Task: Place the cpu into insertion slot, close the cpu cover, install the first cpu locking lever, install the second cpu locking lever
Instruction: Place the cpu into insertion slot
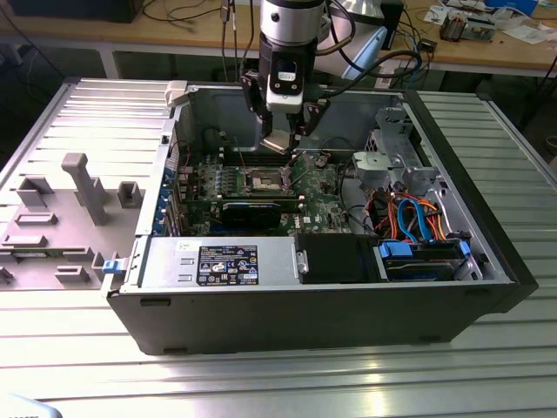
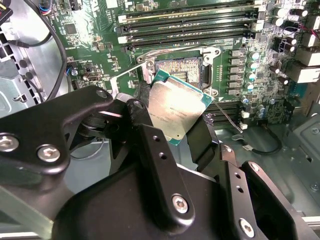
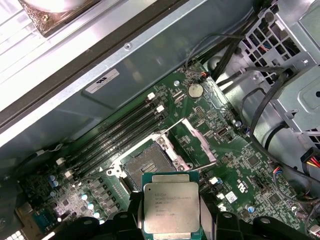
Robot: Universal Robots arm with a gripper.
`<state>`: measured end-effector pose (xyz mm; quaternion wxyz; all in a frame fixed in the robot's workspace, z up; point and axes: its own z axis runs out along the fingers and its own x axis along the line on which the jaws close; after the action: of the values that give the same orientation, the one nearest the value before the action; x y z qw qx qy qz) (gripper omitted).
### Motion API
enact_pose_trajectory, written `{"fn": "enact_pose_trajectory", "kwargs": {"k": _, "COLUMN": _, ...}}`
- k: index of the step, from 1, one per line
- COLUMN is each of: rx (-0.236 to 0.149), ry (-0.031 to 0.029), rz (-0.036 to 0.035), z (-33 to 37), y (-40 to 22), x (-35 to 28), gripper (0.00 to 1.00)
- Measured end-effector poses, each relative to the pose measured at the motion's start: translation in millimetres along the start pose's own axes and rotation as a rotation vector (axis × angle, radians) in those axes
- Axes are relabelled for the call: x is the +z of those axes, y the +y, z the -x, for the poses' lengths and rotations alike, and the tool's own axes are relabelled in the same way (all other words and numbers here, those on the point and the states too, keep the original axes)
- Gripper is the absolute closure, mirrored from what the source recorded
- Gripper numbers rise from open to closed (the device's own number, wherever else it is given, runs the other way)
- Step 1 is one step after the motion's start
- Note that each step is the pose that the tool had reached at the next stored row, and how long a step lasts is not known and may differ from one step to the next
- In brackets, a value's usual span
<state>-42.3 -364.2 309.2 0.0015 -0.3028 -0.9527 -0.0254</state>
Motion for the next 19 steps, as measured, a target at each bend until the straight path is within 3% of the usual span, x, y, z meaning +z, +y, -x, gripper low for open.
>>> {"fn": "enact_pose_trajectory", "kwargs": {"k": 19, "rx": 0.024, "ry": -0.0011, "rz": 0.0005, "z": 0.0, "y": 0.0, "x": 0.0, "gripper": 0.45}}
